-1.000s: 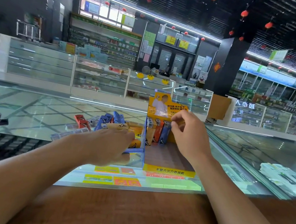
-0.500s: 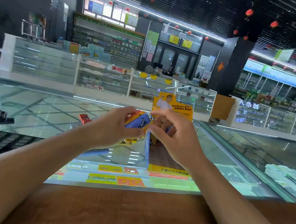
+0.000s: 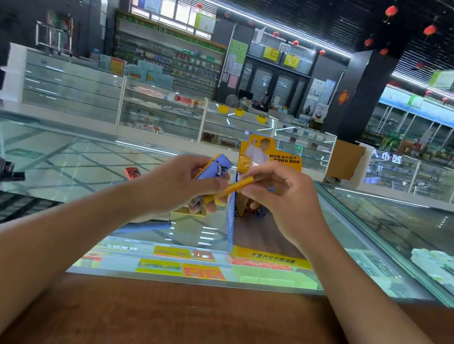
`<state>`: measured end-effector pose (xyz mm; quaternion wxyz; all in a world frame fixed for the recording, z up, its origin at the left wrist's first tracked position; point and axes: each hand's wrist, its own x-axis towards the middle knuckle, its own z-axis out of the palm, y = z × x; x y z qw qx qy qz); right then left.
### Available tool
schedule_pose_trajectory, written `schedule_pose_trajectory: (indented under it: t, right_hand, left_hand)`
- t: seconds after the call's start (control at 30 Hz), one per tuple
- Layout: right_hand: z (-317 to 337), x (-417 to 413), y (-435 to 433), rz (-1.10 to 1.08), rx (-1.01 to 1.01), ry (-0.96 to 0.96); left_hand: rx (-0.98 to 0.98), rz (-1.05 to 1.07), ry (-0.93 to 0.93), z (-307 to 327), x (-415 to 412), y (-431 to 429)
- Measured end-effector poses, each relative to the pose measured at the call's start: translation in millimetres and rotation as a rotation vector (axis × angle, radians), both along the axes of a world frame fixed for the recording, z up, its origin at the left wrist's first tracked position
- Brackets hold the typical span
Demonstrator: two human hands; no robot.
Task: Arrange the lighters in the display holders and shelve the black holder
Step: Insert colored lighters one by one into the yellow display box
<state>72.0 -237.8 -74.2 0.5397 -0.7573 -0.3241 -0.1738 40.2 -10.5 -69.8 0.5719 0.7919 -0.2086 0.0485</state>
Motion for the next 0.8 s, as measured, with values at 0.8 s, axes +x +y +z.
schedule_pose_trajectory:
  t: [0.8]
  right_hand:
    - [4, 3, -4, -0.041, 0.161, 0.223]
  left_hand:
    - [-0.156, 0.181, 0.084, -2, 7, -2]
